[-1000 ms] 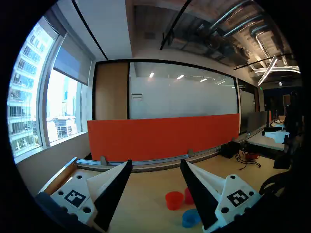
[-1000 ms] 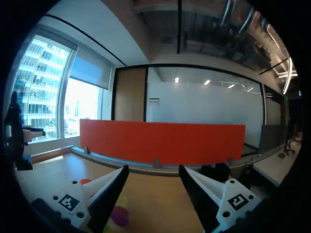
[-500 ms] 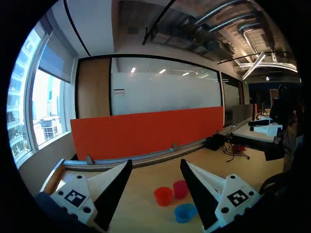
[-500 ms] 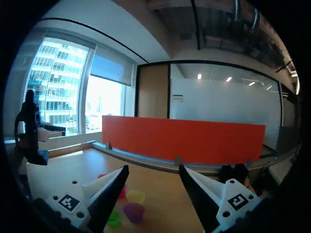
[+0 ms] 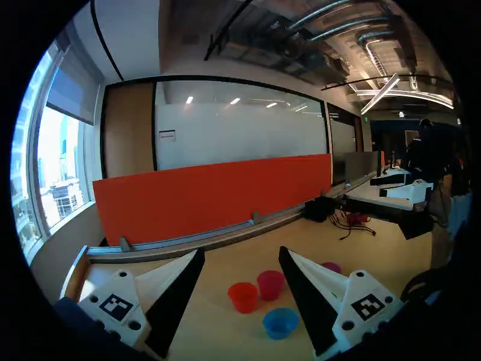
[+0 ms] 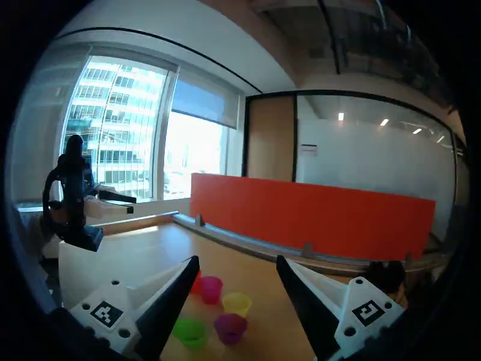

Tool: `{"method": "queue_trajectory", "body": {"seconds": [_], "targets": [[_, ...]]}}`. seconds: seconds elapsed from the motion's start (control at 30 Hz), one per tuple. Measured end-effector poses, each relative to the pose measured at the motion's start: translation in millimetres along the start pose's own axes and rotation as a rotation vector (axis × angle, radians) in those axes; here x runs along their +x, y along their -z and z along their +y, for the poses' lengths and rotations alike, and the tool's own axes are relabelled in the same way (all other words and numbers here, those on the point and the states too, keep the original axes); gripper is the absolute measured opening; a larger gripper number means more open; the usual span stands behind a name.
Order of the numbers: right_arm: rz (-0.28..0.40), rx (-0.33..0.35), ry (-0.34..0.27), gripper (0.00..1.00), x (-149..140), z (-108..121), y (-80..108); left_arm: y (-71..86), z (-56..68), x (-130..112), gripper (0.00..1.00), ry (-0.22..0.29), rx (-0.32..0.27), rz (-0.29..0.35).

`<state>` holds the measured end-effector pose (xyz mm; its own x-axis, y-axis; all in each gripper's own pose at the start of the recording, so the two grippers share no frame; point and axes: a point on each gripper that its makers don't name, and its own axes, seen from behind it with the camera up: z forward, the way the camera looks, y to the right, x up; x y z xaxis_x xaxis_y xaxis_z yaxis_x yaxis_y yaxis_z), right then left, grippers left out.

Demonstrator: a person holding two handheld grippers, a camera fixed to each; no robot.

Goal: Pour water

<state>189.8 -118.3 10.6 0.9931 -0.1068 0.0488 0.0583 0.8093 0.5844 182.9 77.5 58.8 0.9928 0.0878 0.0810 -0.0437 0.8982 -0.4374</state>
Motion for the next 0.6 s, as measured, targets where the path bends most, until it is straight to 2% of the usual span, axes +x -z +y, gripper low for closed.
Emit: {"method": "queue_trajectory", "body": {"seconds": [0.27,0.6], "targets": [[-0.047,0.079,0.009,0.99,-13.6,-14.7,-2.8,-3.2,12.7,-13.4,0.91,0.012,-0.072,-0.036],[-0.114,0.138,0.037,1.0,-39.3,-23.9,-0.3,-10.4,19.7,-37.8,0.91,-0.002,-0.112,-0.088]]}}
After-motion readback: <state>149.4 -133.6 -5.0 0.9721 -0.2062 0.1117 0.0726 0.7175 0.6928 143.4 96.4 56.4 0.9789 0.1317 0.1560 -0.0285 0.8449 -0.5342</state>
